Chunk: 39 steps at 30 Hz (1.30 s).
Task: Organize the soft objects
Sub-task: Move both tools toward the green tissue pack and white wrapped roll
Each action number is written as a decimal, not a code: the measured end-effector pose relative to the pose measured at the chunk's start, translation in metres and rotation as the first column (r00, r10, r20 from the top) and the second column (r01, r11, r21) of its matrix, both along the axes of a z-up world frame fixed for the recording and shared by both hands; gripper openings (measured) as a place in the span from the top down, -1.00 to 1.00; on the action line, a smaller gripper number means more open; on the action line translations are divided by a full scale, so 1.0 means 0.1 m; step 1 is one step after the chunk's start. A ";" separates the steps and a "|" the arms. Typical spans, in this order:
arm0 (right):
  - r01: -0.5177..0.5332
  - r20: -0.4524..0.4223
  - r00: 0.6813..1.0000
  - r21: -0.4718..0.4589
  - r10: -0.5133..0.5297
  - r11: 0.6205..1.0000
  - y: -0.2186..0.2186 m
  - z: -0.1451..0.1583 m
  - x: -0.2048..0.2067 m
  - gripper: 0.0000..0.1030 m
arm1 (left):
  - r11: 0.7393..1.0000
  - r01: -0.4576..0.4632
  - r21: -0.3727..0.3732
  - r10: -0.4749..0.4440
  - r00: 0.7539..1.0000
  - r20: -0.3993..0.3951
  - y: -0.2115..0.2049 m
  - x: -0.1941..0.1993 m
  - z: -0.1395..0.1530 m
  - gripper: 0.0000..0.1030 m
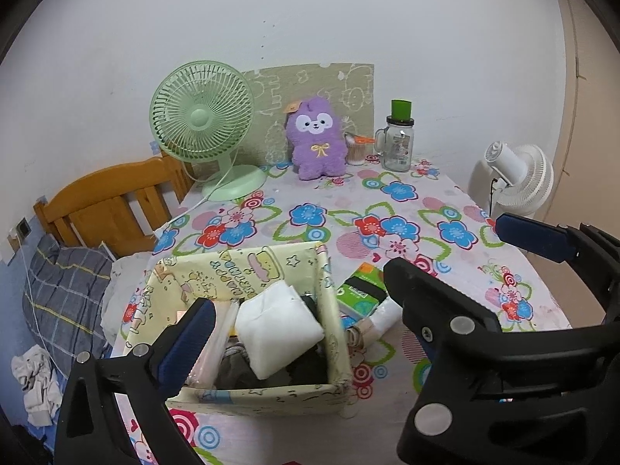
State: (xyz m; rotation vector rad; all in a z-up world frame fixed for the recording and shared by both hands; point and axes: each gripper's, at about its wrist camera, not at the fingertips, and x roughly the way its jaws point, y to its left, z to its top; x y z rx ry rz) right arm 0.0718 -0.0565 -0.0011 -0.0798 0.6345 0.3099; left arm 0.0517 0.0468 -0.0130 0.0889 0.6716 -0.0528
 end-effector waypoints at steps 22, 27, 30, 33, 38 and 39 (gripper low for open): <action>0.025 0.011 1.000 0.024 -0.025 0.999 -0.55 0.02 0.02 -0.79 | 0.999 0.052 0.007 -0.052 0.999 0.010 -0.53 0.05 0.00 -0.99; 0.030 0.008 1.000 0.017 -0.030 0.999 -0.64 -0.01 0.07 -0.79 | 0.998 0.070 -0.004 -0.070 0.998 0.005 -0.64 0.11 -0.04 -0.99; 0.037 0.003 0.999 0.014 -0.037 0.999 -0.71 -0.04 0.11 -0.79 | 0.997 0.080 -0.019 -0.080 0.997 -0.005 -0.70 0.16 -0.08 -0.99; 0.045 0.000 0.999 0.008 -0.045 0.999 -0.77 -0.06 0.15 -0.79 | 0.995 0.091 -0.034 -0.092 0.996 -0.015 -0.75 0.22 -0.12 -0.99; 0.059 -0.012 0.998 0.005 -0.059 0.998 -0.86 -0.12 0.26 -0.79 | 0.994 0.100 -0.043 -0.102 0.994 -0.027 -0.84 0.32 -0.17 -0.99; 0.061 -0.014 0.998 0.005 -0.061 0.998 -0.87 -0.14 0.27 -0.79 | 0.994 0.100 -0.045 -0.101 0.994 -0.029 -0.86 0.34 -0.19 -0.99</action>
